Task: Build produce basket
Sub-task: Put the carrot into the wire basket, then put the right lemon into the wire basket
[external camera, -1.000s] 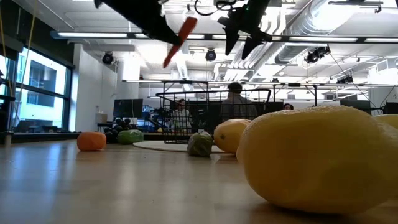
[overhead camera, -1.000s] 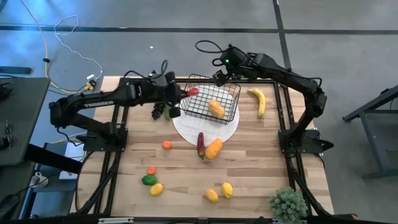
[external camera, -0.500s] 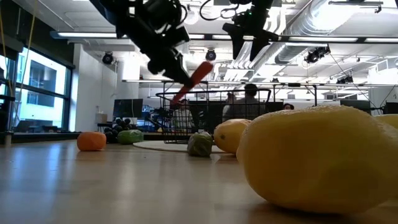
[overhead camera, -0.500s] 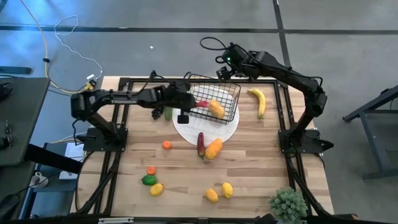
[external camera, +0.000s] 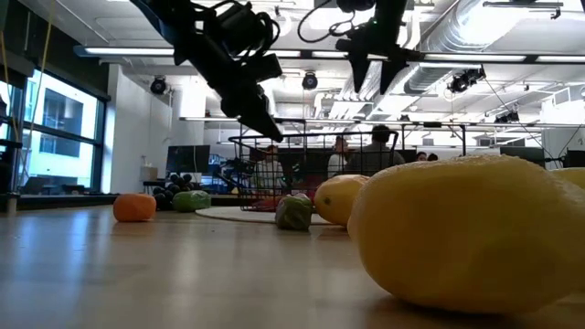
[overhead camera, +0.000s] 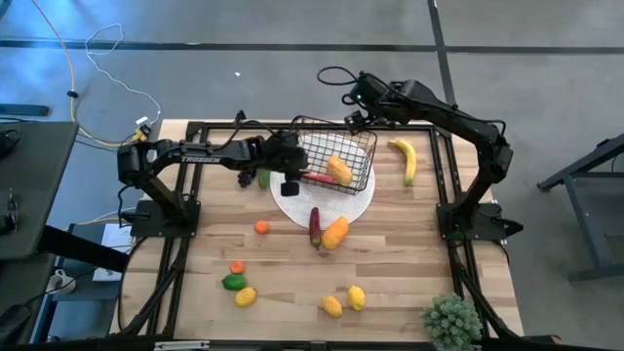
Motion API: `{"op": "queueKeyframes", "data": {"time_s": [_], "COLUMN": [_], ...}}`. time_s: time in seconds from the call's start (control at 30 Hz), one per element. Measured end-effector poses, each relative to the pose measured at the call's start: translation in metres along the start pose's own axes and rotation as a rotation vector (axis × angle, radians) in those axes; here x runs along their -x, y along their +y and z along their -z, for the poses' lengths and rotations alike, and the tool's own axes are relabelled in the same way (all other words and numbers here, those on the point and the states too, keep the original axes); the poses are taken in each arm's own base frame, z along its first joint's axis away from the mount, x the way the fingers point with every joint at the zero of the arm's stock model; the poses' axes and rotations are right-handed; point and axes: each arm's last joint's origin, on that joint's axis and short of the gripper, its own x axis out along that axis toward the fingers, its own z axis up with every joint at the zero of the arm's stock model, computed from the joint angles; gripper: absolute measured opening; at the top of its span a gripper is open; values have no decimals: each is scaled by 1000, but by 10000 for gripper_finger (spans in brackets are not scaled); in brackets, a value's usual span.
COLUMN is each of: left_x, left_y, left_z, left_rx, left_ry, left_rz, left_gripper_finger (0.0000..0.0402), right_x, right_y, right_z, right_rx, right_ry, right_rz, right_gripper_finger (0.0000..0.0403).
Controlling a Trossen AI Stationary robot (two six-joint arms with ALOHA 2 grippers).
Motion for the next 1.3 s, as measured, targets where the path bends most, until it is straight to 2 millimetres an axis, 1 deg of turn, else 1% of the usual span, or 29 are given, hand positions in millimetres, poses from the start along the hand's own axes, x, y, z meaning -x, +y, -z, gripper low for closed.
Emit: {"op": "queueKeyframes", "data": {"time_s": [0.2,0.4,0.53,0.7,0.83,1.1,1.23,1.3], "left_x": [0,1,2,2,2,2,2,6], "left_y": [0,-1,-7,-18,-23,-18,-13,-9], "left_z": [0,2,3,1,-2,-1,-1,-2], "left_rx": [56,121,167,153,140,148,201,215], "left_ry": [4,29,54,65,64,64,54,39], "left_rz": [1,6,28,57,31,-23,-39,-48], "left_gripper_finger": [128,129,129,129,129,129,129,129], "right_x": [1,3,5,4,4,4,4,4], "right_y": [-4,-2,1,0,0,0,0,0], "right_z": [10,20,22,22,22,22,22,22], "right_rx": [-5,-10,-11,-10,-7,6,12,13], "right_ry": [96,214,216,216,217,218,217,218], "right_rz": [39,3,0,4,5,3,3,3], "right_gripper_finger": [305,305,305,305,305,305,305,305]}}
